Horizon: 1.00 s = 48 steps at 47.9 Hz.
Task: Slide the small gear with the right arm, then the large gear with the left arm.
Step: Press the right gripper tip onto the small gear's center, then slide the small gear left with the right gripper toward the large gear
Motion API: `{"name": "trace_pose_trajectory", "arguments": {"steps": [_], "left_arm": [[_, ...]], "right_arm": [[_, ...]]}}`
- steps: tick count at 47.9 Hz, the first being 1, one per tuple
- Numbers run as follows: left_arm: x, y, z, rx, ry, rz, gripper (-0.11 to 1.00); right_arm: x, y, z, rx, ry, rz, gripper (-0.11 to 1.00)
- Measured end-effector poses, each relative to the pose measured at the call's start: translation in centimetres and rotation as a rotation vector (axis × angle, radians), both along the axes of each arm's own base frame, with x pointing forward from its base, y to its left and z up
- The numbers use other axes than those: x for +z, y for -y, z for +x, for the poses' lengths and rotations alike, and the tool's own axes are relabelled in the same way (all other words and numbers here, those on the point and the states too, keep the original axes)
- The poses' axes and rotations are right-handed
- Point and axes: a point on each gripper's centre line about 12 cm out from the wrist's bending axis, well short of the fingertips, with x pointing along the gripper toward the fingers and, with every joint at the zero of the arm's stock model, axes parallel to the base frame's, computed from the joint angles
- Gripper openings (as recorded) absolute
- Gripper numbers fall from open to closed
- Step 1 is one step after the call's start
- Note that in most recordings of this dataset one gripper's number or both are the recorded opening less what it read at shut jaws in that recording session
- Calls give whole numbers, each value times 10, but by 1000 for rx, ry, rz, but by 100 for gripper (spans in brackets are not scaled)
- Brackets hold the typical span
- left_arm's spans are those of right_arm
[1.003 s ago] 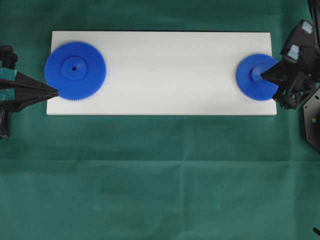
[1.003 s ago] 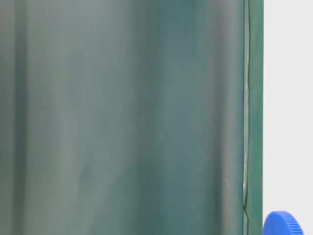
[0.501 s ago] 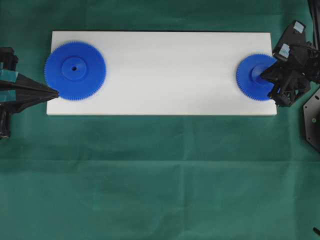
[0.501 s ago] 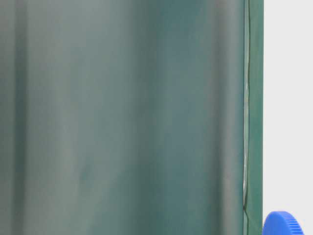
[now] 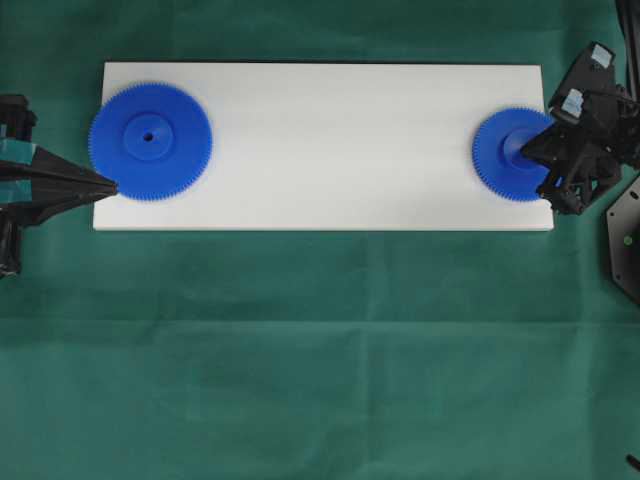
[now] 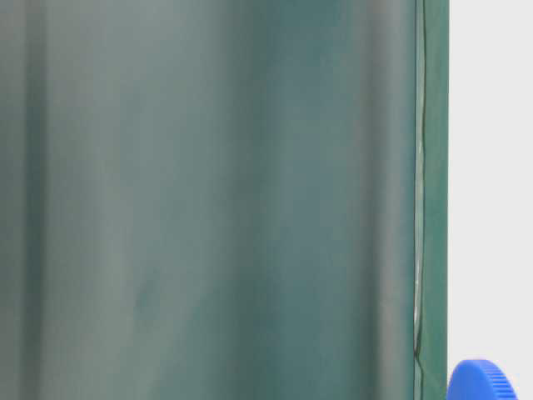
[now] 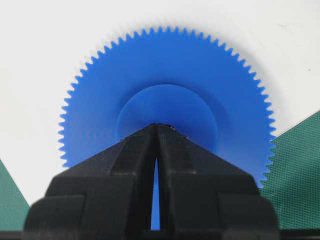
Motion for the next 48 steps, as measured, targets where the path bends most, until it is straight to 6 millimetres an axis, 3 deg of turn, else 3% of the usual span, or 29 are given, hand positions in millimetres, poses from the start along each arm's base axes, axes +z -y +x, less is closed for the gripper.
{"name": "trace_pose_trajectory", "arguments": {"steps": [31, 41, 48], "left_arm": [[-7, 0, -2, 1, -4, -17, 0], [-8, 0, -2, 1, -7, -17, 0], [-9, 0, -2, 0, -9, -15, 0]], "right_arm": [[-7, 10, 24, -7, 14, 11, 50], [-11, 8, 58, 64, 32, 6, 50], [-16, 4, 104, 134, 48, 5, 50]]}}
